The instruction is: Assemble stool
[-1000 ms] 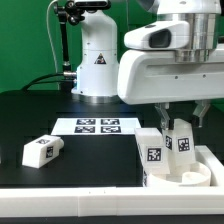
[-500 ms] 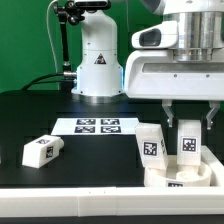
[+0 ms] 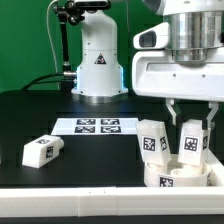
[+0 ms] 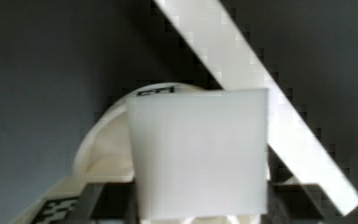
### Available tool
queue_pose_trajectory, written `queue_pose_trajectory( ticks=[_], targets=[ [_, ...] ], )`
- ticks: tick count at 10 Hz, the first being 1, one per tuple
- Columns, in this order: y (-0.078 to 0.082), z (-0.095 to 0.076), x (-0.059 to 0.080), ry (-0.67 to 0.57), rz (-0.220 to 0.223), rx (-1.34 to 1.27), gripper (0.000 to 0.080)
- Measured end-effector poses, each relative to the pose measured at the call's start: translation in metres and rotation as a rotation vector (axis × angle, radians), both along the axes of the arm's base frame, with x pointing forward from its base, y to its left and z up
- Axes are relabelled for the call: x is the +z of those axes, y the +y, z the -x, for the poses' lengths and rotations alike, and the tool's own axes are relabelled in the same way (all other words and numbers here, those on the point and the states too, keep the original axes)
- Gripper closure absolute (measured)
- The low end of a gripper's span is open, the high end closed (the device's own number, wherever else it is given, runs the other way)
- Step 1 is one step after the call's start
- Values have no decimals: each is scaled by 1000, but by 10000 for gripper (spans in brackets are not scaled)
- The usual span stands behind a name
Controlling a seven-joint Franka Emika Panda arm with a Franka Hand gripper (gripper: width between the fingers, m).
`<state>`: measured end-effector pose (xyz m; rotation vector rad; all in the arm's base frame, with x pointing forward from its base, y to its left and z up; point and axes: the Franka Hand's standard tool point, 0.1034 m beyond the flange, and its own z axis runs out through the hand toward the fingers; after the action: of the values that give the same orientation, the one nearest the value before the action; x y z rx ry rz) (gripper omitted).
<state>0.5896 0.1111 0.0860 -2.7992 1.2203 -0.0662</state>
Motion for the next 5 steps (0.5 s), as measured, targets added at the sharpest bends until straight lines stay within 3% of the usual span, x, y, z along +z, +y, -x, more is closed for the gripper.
queue_pose_trajectory(
  ticks=[3,5],
  targets=[
    [3,1,0,13,-28,-179,466],
    [4,1,0,10,-74,-399,466]
  ],
)
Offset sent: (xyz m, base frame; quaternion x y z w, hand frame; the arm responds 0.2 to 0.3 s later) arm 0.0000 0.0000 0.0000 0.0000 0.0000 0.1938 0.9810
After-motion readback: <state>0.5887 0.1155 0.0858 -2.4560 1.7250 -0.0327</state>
